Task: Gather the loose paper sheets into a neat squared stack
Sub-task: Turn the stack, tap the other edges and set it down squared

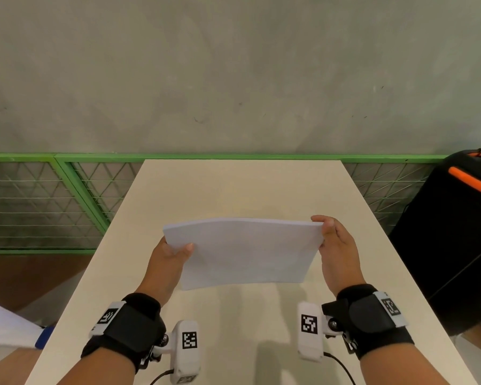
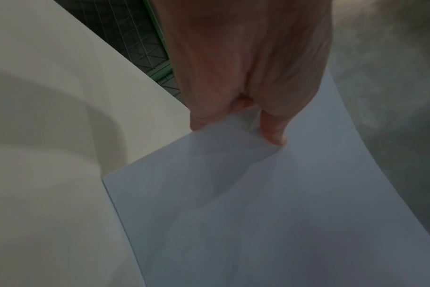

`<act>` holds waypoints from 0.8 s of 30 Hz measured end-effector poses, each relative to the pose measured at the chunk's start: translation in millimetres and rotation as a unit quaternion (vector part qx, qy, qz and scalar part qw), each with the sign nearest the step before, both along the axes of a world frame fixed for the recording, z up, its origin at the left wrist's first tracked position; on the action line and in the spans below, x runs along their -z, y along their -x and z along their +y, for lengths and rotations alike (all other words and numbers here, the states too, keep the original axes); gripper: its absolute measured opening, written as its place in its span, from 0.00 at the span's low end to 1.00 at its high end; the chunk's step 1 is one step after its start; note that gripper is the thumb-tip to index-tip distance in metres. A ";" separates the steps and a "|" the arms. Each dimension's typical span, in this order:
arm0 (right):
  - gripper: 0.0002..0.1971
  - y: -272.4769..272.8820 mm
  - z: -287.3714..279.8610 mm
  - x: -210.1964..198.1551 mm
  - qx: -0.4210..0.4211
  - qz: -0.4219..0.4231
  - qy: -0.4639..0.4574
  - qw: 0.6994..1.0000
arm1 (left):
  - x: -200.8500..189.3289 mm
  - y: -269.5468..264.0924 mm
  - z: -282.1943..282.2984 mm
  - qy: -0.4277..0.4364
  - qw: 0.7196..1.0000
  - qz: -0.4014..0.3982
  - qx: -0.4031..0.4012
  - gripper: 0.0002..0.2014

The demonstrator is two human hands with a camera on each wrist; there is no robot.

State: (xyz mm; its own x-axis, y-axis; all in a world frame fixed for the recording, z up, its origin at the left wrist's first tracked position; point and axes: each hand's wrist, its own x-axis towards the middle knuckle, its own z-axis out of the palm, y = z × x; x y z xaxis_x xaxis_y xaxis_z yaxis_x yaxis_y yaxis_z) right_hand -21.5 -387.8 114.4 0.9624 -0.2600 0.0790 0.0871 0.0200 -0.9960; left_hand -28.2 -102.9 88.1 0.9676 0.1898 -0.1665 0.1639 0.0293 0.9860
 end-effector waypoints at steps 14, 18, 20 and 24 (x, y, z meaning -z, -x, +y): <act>0.19 -6.0 3.0 -1.6 -0.012 0.052 -0.039 0.998 | 2.0 -1.1 1.1 0.009 1.000 0.005 0.006 0.16; 0.27 -2.2 -1.8 0.9 0.001 0.093 0.025 0.995 | 2.9 -1.5 2.3 0.002 1.000 0.002 0.006 0.15; 0.25 1.1 -1.9 10.8 -0.018 0.080 0.024 0.996 | 4.3 -2.1 3.5 -0.008 1.000 0.004 0.009 0.15; 0.32 7.2 -4.5 39.1 -0.039 0.082 0.020 0.996 | 11.0 -0.6 5.0 -0.041 0.999 0.027 0.019 0.17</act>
State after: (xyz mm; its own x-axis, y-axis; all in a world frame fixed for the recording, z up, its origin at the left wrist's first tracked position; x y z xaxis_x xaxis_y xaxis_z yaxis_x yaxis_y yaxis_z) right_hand -28.7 -392.3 75.3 0.9803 -0.1834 -0.0727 -0.0775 -0.0189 -0.9968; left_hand -27.6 -97.9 77.1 0.9644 0.1681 -0.2042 0.2166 -0.0587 0.9745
